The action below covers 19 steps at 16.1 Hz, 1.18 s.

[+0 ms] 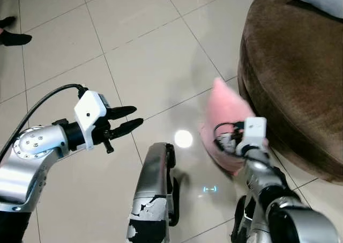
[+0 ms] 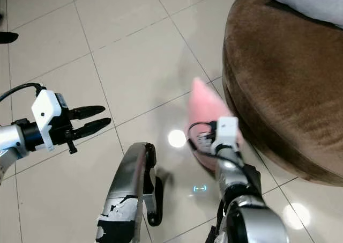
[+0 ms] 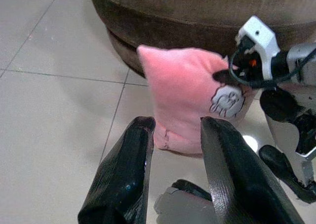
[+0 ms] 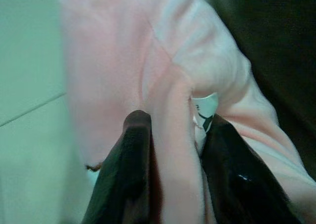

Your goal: Move the pillow to the sofa from floor

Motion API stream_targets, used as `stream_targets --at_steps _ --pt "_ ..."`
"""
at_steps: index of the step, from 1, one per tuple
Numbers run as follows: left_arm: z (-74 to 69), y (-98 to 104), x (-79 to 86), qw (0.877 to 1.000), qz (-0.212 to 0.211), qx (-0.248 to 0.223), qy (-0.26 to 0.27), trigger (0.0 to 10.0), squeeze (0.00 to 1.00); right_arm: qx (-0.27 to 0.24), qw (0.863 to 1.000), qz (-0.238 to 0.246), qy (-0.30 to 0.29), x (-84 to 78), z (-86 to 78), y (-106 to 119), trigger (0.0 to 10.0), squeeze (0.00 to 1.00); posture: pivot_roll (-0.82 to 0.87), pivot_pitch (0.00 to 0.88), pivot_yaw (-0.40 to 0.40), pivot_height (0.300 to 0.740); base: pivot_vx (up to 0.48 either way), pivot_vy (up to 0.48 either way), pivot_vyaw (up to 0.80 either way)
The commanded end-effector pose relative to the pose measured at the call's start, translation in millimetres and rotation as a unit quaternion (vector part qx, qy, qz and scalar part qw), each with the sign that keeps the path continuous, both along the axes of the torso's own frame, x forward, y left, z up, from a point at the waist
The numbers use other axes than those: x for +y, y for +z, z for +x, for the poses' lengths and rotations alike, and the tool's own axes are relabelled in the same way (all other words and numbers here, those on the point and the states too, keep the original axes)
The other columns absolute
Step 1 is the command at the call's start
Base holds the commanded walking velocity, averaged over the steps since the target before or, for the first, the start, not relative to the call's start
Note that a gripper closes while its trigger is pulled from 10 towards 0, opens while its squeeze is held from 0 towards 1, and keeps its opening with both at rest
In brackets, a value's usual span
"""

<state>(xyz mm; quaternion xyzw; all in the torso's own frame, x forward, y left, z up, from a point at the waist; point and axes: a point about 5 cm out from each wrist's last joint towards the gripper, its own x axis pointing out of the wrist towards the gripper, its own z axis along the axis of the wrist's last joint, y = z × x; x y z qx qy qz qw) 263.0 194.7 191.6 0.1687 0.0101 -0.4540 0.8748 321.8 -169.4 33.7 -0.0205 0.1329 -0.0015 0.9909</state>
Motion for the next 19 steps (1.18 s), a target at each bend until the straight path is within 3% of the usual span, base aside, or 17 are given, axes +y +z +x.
stream_targets --at_steps 1,4,5,8,11,13,14,15,17,19 --pt "-1.2 -8.0 -0.4 1.0 -0.001 0.008 -0.002 10.0 0.0 0.005 0.998 0.009 0.054 13.4 -10.0 -10.0 0.0 0.0 0.35 0.325 0.198 0.546 0.0 0.0 0.0" --pt "6.4 -16.8 -8.3 1.0 -0.016 -0.001 0.007 10.0 0.0 -0.033 0.995 0.019 0.09 20.1 -13.2 -5.8 0.0 0.0 0.27 0.294 0.161 0.546 0.0 0.0 0.0" --pt "10.7 -22.6 -11.1 0.999 -0.028 -0.009 0.019 10.0 0.0 -0.077 0.994 0.037 0.071 25.8 -11.7 4.1 0.0 0.0 0.23 0.273 0.141 0.546 0.0 0.0 0.0" --pt "19.5 -32.9 -18.3 0.998 -0.04 -0.02 0.039 10.0 0.0 -0.121 0.99 0.056 0.051 35.9 -8.9 17.3 0.0 0.0 0.15 0.238 0.105 0.546 0.0 0.0 0.0" --pt "22.3 -41.6 -25.2 0.997 -0.053 -0.021 0.049 10.0 0.0 -0.095 0.991 0.044 0.082 46.3 -13.2 8.2 0.0 0.0 0.11 0.227 0.09 0.546 0.0 0.0 0.0" --pt "19.9 -45.1 -29.3 0.997 -0.056 -0.027 0.046 10.0 0.0 -0.079 0.993 0.027 0.078 44.7 -15.8 2.8 0.0 0.0 0.12 0.226 0.082 0.546 0.0 0.0 0.0" --pt "18.6 -45.7 -28.5 0.997 -0.058 -0.032 0.05 10.0 0.0 -0.063 0.997 0.002 0.037 33.1 -15.6 -0.5 10.0 0.45 0.13 0.235 0.08 0.546 0.0 0.0 0.0" --pt "14.7 -45.9 -26.6 0.997 -0.053 -0.032 0.048 10.0 0.0 -0.03 0.999 0.003 -0.043 9.6 -15.9 -7.2 10.0 1.0 0.14 0.238 0.082 0.546 0.0 0.0 0.0" --pt "12.9 -45.4 -24.5 0.997 -0.05 -0.031 0.047 10.0 0.0 -0.018 0.997 0.004 -0.077 0.3 -17.2 -10.1 10.0 1.0 0.16 0.242 0.089 0.546 0.0 0.0 0.0" --pt "10.4 -44.2 -19.7 0.998 -0.042 -0.028 0.047 10.0 0.0 0.009 0.987 0.044 -0.152 -21.8 -21.7 -16.7 10.0 1.0 0.18 0.251 0.1 0.546 0.0 0.0 0.0"
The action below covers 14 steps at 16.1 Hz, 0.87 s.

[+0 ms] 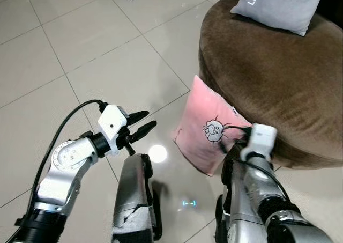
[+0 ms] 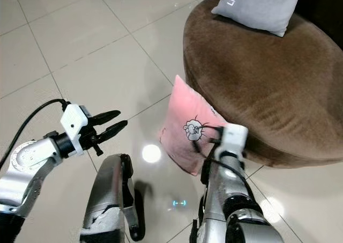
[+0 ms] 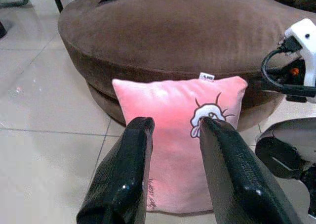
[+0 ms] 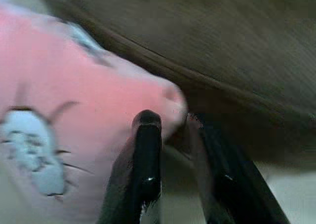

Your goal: Move the pillow to the sofa from floor

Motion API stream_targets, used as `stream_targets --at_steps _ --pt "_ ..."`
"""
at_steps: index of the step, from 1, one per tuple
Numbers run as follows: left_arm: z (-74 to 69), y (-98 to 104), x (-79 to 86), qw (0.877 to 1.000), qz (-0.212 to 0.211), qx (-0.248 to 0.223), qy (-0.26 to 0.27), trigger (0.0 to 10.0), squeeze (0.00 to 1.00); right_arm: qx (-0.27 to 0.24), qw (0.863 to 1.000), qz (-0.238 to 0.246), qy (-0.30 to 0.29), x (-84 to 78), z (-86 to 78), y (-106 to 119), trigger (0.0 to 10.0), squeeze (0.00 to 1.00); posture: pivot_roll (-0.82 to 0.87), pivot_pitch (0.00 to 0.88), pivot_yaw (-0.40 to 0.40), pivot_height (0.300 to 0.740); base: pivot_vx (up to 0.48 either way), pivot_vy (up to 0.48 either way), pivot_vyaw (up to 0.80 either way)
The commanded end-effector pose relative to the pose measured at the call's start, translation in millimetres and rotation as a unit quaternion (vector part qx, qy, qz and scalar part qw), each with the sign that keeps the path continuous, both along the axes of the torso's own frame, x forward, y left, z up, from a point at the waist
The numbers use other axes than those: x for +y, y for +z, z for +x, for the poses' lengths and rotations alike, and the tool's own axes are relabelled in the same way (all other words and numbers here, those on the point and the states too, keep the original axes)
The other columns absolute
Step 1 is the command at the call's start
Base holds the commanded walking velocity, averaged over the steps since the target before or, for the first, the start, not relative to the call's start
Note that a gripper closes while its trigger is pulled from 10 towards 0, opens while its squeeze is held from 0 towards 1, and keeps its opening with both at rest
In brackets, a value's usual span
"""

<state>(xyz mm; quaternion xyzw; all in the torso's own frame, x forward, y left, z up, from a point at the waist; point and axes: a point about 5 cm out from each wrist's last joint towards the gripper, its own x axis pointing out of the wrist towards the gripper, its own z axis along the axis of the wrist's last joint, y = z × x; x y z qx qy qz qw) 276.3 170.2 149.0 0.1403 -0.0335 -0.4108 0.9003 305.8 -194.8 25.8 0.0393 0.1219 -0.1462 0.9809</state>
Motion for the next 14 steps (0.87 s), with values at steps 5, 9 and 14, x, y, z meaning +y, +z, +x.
stream_targets --at_steps 5,9,14 --pt "-1.8 7.9 12.0 1.0 0.016 0.008 -0.008 10.0 0.0 -0.001 0.977 0.169 -0.127 -22.6 -9.3 -11.2 10.0 1.0 0.22 0.287 0.144 0.546 0.0 0.0 0.0" --pt "-3.6 18.1 18.5 1.0 0.024 0.011 -0.016 10.0 0.0 -0.047 0.95 0.263 -0.159 -25.2 -4.8 -6.4 10.0 1.0 0.27 0.314 0.164 0.546 0.0 0.0 0.0" --pt "-4.9 39.0 27.5 0.999 0.044 0.01 -0.02 10.0 0.0 -0.087 0.921 0.325 -0.196 -31.7 -4.1 -4.3 10.0 1.0 0.37 0.335 0.202 0.546 0.0 0.0 0.0"
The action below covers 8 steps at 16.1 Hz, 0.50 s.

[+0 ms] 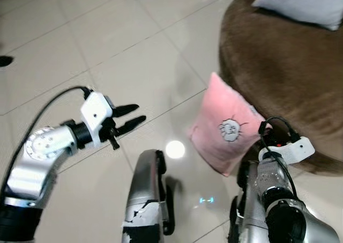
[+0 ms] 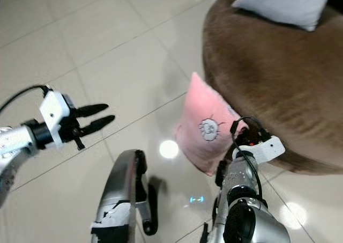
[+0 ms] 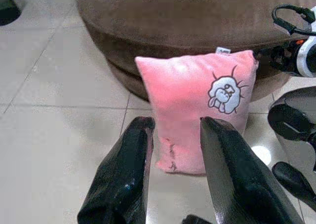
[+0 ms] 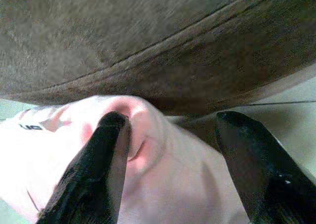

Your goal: Move the pillow to the sofa from floor

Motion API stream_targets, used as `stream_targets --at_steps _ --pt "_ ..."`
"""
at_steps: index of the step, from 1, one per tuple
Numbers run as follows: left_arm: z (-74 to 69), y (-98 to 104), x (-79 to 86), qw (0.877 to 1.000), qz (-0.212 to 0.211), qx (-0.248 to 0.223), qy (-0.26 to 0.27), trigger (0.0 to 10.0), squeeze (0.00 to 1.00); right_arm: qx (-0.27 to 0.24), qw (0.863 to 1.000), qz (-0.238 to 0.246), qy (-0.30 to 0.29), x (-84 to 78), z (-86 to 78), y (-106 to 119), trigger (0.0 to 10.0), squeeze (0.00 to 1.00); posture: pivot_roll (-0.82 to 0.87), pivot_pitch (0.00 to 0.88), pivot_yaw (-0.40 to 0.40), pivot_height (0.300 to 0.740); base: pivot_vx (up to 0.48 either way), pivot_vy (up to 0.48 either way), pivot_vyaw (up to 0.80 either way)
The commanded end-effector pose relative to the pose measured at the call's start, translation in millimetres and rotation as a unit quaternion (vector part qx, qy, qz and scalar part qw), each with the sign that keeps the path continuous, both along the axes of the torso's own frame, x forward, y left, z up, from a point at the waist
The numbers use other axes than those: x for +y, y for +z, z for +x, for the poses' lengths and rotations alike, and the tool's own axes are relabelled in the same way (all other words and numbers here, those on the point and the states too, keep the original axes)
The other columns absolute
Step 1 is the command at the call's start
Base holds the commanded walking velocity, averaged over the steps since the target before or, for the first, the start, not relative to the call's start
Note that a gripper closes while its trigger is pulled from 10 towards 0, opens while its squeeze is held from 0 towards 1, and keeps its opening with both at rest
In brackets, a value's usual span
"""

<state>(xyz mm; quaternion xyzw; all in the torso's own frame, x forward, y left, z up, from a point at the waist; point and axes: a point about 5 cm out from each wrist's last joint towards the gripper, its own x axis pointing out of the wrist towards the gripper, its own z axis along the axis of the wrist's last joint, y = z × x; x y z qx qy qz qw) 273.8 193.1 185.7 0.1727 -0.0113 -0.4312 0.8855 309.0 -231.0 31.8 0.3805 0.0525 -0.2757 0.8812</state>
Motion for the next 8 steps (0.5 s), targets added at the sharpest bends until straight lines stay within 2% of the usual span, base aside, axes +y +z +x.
stream_targets --at_steps 1,2,5,8 --pt "-2.7 6.3 6.2 1.0 0.006 0.001 -0.001 10.0 0.0 0.02 1.0 0.014 -0.004 4.6 -7.5 -11.1 10.0 1.0 0.39 0.334 0.208 0.546 0.0 0.0 0.0" --pt "-5.3 10.8 8.9 1.0 0.012 0.001 -0.005 10.0 0.0 0.017 1.0 0.019 -0.01 3.7 -8.0 -11.3 10.0 1.0 0.42 0.331 0.223 0.546 0.0 0.0 0.0" --pt "-11.5 19.0 15.1 1.0 0.015 0.008 -0.011 10.0 0.0 -0.05 0.996 0.066 -0.033 1.5 -2.8 -3.1 10.0 1.0 0.46 0.321 0.243 0.546 0.0 0.0 0.0" --pt "-9.4 24.7 18.0 1.0 0.017 0.012 -0.009 10.0 0.0 -0.106 0.988 0.098 -0.047 2.7 5.0 7.3 10.0 1.0 0.47 0.324 0.249 0.546 0.0 0.0 0.0"
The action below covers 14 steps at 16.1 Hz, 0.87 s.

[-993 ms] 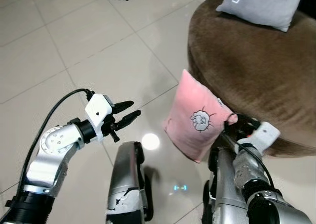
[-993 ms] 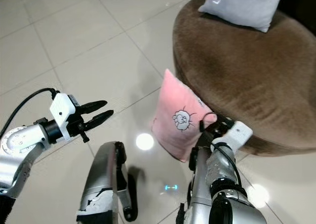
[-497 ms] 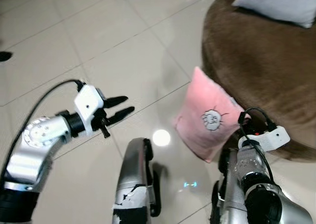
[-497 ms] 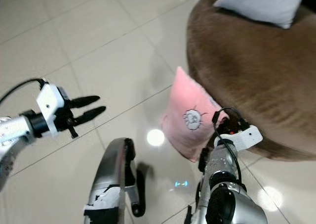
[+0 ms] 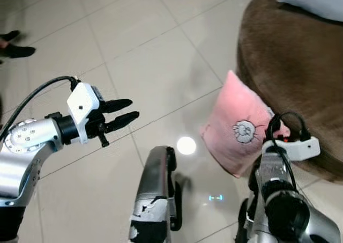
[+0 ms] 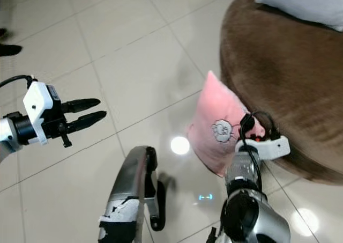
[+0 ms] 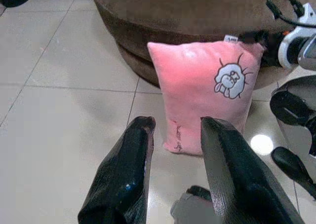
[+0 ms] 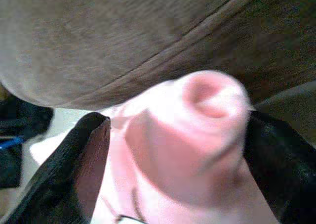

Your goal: Move the pillow to the sofa from floor

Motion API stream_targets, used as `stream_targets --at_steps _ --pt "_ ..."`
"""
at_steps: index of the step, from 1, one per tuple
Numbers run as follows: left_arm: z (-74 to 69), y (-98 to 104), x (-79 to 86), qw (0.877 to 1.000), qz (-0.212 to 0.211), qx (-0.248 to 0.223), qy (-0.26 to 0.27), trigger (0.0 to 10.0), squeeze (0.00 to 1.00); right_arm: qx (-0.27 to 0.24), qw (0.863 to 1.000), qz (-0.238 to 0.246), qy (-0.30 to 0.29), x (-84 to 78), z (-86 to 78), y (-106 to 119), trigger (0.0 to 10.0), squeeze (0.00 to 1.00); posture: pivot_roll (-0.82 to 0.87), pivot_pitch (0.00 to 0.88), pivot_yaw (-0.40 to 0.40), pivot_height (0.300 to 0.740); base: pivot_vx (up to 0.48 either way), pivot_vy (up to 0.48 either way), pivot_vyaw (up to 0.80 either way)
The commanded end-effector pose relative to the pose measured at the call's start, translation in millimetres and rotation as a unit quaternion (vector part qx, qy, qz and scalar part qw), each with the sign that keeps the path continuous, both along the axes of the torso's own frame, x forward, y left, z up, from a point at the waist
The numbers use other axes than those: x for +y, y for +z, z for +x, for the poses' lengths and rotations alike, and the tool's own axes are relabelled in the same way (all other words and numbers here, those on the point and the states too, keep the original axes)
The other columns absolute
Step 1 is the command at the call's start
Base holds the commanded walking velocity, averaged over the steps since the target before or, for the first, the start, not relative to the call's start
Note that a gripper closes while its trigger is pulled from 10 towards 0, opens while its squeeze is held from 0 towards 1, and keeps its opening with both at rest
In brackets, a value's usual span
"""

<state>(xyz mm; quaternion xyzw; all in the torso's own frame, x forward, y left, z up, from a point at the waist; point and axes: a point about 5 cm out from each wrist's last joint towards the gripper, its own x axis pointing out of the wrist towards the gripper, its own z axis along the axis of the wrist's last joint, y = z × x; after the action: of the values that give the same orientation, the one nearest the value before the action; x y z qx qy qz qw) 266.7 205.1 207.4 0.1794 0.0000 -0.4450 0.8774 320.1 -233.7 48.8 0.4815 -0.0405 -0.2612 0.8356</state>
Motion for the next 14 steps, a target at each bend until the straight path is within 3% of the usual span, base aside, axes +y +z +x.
stream_targets --at_steps 1,3,5,6,8,10,11,12,14 --pt "-2.3 2.5 6.0 1.0 0.005 0.004 0.004 10.0 0.0 0.001 1.0 0.02 -0.007 5.4 -5.4 -8.2 10.0 1.0 0.47 0.324 0.249 0.546 0.0 0.0 0.0" --pt "-5.0 -1.5 4.0 1.0 0.003 0.017 -0.002 10.0 0.0 -0.007 1.0 0.003 0.013 9.9 -2.3 -5.3 10.0 1.0 0.47 0.324 0.249 0.546 0.0 0.0 0.0" --pt "-5.8 -4.0 2.8 1.0 0.003 0.023 -0.007 10.0 0.0 0.035 0.996 -0.051 0.068 24.0 -0.6 -9.0 10.0 0.95 0.43 0.329 0.243 0.546 0.0 0.0 0.0" --pt "-6.3 -5.4 2.1 1.0 0.002 0.026 -0.008 10.0 0.0 0.045 0.994 -0.061 0.076 27.6 -0.8 -10.5 10.0 0.04 0.43 0.329 0.243 0.546 0.0 0.0 0.0" --pt "-8.8 -9.4 -2.6 0.998 -0.01 0.048 -0.024 10.0 0.0 0.063 0.993 -0.071 0.071 33.9 -2.5 -13.2 10.0 0.0 0.43 0.329 0.242 0.546 0.0 0.0 0.0" --pt "-11.4 -11.9 -6.3 0.997 -0.01 0.062 -0.044 10.0 0.0 0.051 0.994 -0.063 0.075 42.1 0.6 -10.5 7.8 0.0 0.44 0.331 0.241 0.546 0.0 0.0 0.0" --pt "-12.0 -11.9 -6.6 0.997 -0.013 0.061 -0.042 10.0 0.0 0.05 0.993 -0.068 0.085 45.7 2.2 -9.3 0.7 0.0 0.43 0.331 0.24 0.546 0.0 0.0 0.0" --pt "-12.5 -12.3 -7.1 0.997 -0.014 0.06 -0.041 10.0 0.0 0.049 0.992 -0.07 0.092 48.3 3.2 -8.8 0.0 0.0 0.43 0.331 0.239 0.546 0.0 0.0 0.0" --pt "-13.3 -12.7 -7.3 0.997 -0.014 0.06 -0.04 10.0 0.0 0.052 0.992 -0.074 0.093 49.8 3.3 -8.8 0.0 0.0 0.43 0.332 0.238 0.546 0.0 0.0 0.0"
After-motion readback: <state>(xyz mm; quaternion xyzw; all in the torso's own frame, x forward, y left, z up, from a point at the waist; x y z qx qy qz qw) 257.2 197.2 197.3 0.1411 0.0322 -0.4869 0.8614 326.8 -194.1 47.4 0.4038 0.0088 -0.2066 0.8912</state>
